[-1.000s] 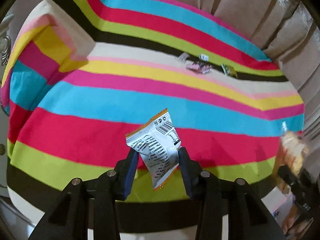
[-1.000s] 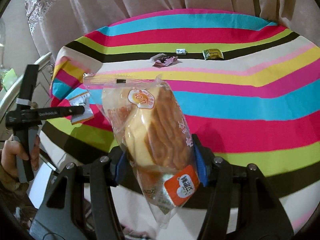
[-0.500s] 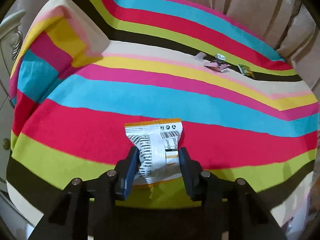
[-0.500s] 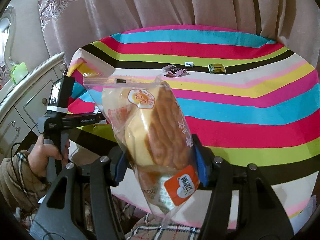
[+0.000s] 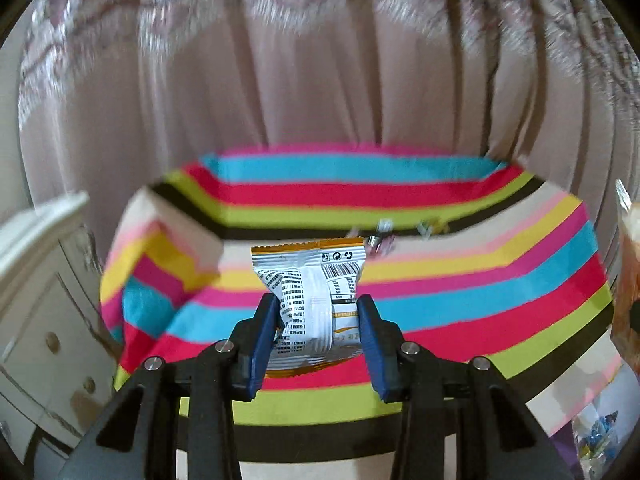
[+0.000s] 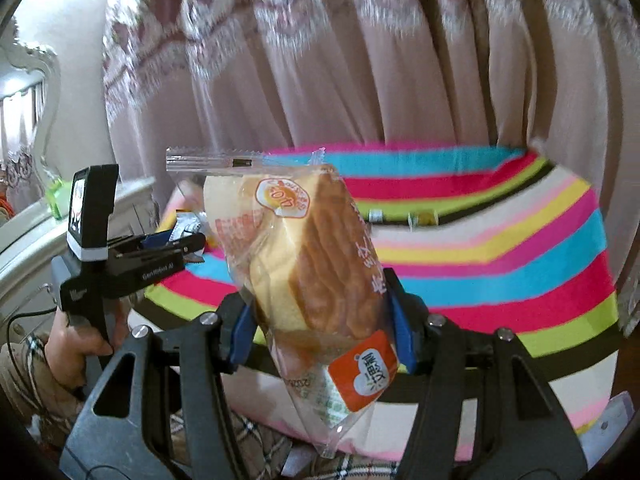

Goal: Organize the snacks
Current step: 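Carry both packets to the white box and open both tools to drop them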

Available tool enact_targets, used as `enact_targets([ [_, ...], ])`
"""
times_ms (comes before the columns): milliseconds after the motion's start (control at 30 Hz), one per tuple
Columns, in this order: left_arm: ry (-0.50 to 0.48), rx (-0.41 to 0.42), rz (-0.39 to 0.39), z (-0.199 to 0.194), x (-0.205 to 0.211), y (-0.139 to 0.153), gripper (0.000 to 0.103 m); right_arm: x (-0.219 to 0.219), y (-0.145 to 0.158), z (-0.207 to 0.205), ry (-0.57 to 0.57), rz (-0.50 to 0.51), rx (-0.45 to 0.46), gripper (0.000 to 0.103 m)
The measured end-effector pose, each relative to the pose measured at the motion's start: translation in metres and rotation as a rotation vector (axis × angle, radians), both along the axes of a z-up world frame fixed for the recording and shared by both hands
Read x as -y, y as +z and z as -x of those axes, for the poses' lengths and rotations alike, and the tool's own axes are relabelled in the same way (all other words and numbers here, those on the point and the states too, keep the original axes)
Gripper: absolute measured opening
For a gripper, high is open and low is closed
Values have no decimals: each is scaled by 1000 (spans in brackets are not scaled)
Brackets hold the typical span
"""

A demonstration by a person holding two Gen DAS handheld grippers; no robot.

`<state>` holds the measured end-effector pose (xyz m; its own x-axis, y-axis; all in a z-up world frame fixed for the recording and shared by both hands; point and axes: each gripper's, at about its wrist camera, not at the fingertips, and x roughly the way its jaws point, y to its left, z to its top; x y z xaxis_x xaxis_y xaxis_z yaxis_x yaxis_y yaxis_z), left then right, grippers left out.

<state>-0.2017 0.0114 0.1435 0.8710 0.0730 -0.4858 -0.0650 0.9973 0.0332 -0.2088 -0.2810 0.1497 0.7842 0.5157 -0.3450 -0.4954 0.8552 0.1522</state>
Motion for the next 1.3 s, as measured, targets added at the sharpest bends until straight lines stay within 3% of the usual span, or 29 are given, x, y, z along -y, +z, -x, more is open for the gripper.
enact_targets([
  [267, -49, 185, -13, 42, 22, 48, 42, 26, 32, 45, -20, -88, 172, 60],
  [433, -93, 230, -30, 60, 36, 67, 42, 39, 44, 62, -23, -111, 213, 60],
  [1033, -234, 273, -105, 90, 103, 77, 42, 100, 40, 90, -125, -139, 235, 60],
  [1300, -387, 239, -146, 105, 156, 69, 42, 153, 18, 102, -239, -162, 155, 61],
])
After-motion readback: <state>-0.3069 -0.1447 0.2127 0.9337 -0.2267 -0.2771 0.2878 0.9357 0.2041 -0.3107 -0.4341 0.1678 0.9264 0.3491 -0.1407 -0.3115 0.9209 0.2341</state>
